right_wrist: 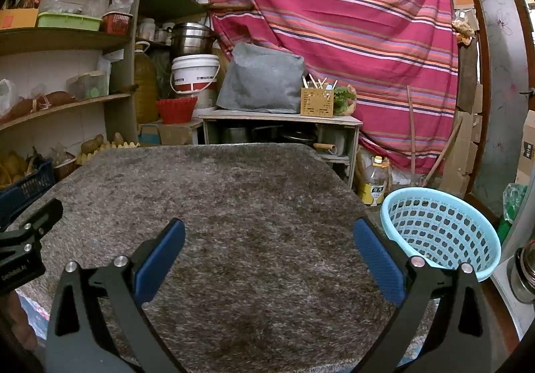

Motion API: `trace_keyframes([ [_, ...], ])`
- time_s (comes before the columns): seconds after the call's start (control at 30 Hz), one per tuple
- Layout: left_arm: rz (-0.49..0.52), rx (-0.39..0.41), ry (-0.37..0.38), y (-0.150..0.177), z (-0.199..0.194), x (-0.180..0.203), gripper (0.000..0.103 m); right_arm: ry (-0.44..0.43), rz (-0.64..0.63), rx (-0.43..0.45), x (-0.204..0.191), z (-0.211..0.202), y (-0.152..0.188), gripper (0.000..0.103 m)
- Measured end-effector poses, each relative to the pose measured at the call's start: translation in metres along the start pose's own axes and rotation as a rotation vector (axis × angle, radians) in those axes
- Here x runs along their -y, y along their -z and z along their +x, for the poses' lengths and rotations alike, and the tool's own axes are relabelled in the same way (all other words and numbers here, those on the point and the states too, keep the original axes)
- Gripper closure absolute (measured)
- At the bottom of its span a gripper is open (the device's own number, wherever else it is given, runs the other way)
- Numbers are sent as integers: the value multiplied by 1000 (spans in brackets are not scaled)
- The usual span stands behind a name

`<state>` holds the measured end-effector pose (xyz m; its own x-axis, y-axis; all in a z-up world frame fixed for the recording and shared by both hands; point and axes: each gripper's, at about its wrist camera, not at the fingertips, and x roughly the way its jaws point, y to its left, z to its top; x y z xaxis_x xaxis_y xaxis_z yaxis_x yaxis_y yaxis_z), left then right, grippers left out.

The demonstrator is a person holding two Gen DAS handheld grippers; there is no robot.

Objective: Collect trash

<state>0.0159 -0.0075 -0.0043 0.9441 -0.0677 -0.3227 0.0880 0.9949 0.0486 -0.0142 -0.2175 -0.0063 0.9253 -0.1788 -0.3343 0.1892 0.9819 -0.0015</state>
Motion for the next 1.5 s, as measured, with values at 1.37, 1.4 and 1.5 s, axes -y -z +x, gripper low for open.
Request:
trace_keyframes([
  [1.37, -30, 0, -14, -1, -1, 1, 5, -15, -9, -2, -3, 0, 0, 4],
  [1.4, -29, 0, -13, -2, -1, 1, 5, -15, -8, -3, -3, 0, 0, 4],
  [1.5, -29, 0, -12, -1, -1, 1, 5, -15, -7, -7, -3, 1, 0, 4],
])
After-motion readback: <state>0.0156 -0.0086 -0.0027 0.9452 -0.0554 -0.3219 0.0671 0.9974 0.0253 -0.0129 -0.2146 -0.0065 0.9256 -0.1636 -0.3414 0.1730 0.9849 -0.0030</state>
